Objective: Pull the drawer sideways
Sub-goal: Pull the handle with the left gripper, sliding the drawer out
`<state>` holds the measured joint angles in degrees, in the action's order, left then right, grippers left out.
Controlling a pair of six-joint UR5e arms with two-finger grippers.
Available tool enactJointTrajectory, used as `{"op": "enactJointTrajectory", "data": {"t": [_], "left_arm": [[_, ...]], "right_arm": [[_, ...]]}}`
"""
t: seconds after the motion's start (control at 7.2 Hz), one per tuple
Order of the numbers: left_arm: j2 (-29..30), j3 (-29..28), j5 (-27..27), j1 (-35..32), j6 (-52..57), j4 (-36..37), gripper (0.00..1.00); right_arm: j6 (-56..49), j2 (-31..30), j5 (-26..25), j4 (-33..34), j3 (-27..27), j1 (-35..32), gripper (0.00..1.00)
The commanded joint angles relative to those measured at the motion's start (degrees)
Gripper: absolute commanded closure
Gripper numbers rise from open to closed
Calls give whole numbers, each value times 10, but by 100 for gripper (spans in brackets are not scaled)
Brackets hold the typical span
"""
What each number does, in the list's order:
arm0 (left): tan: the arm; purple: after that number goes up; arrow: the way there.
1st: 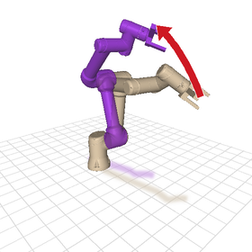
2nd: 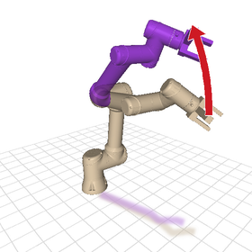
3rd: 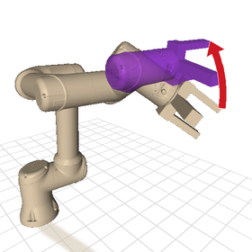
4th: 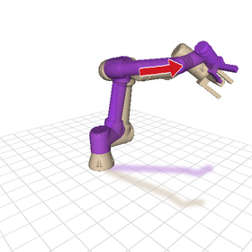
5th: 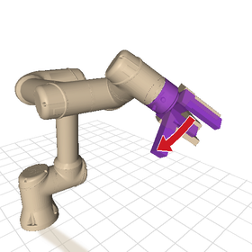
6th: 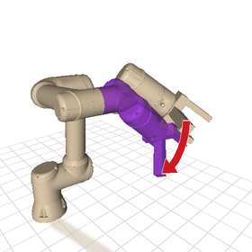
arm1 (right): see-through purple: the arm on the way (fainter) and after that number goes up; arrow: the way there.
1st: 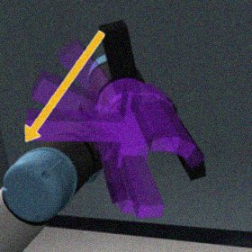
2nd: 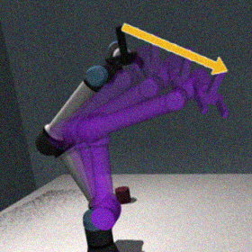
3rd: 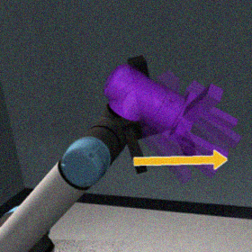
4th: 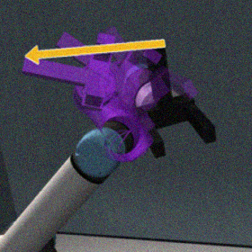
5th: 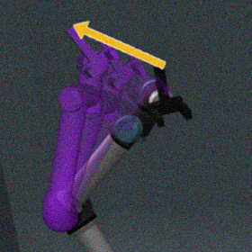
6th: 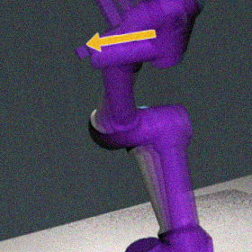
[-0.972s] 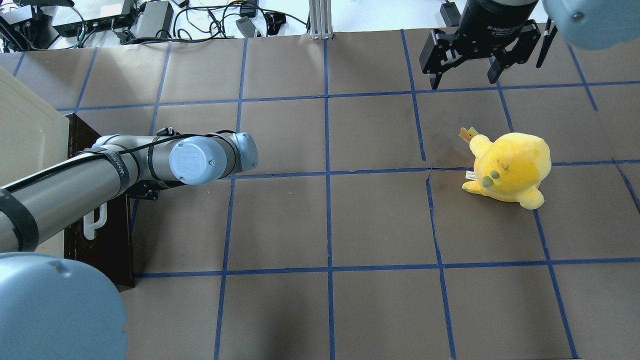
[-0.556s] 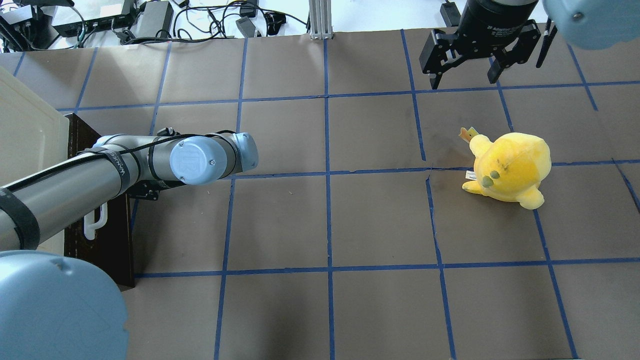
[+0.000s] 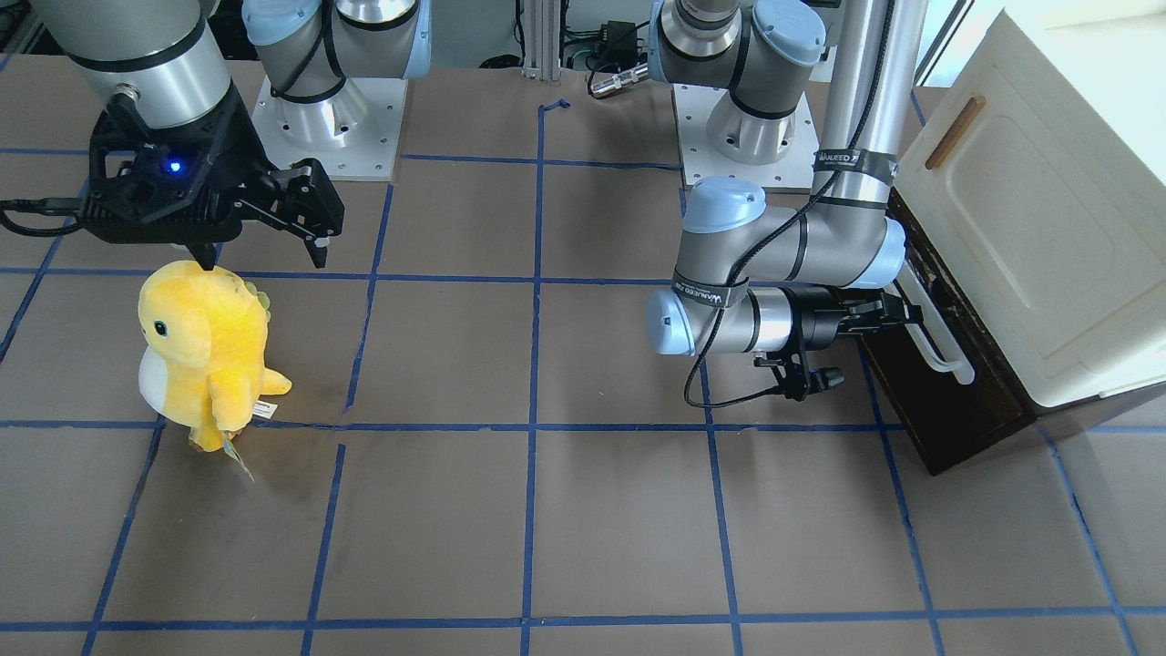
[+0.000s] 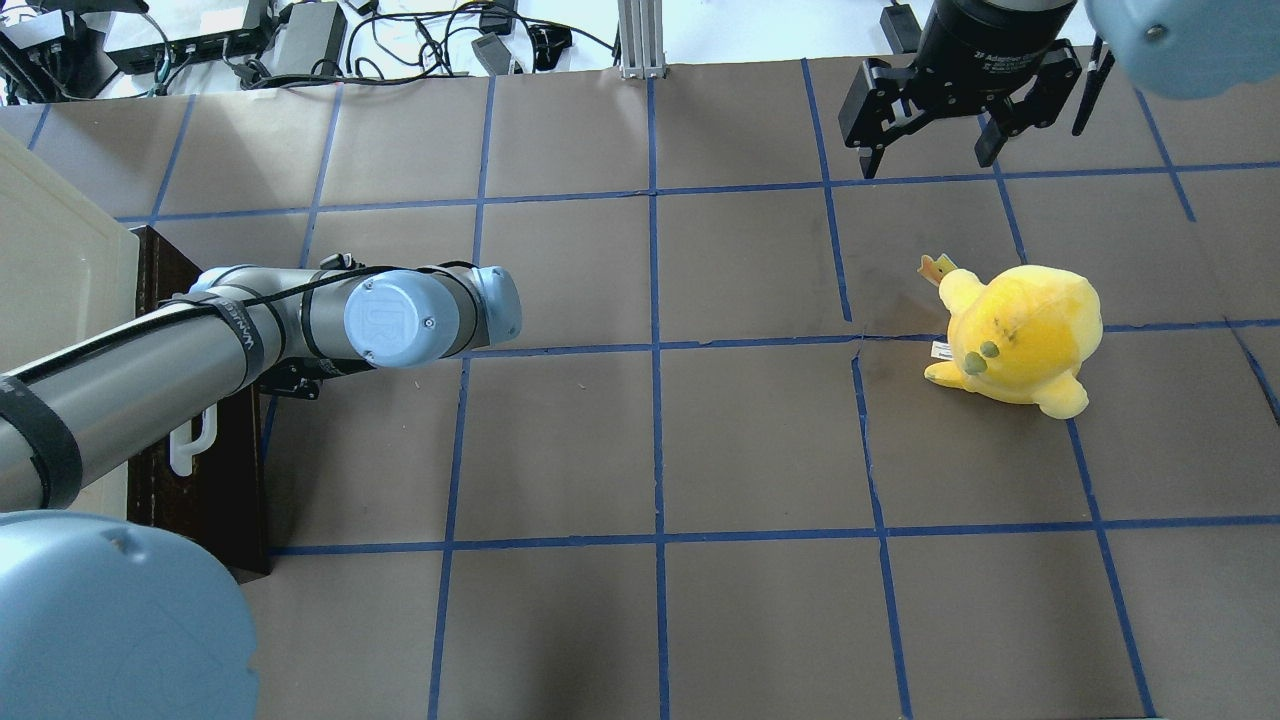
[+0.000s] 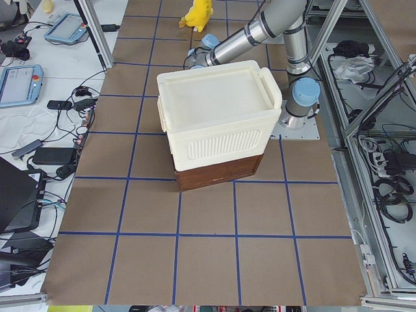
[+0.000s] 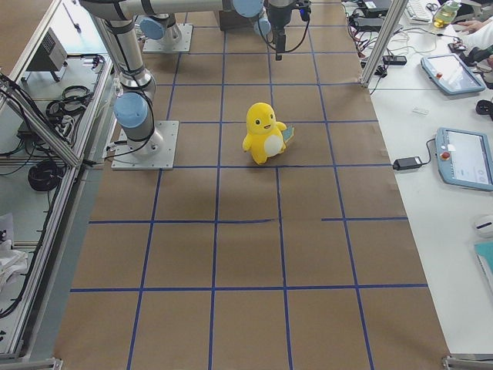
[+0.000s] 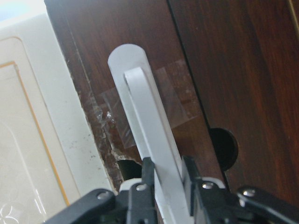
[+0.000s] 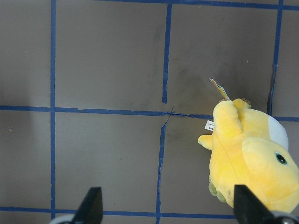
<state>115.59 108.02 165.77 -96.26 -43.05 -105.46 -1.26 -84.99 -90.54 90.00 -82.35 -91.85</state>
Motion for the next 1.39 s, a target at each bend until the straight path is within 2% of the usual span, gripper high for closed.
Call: {"op": "enactJointTrajectory", "data": {"t": [0.0,1.25], "left_arm": [[-1,-1,0,-10,1,-1,78],[2,-2,-1,-38,1,0,78]], "right_arm": [[0,0,0,0,0,0,0],[0,0,0,0,0,0,0]]}}
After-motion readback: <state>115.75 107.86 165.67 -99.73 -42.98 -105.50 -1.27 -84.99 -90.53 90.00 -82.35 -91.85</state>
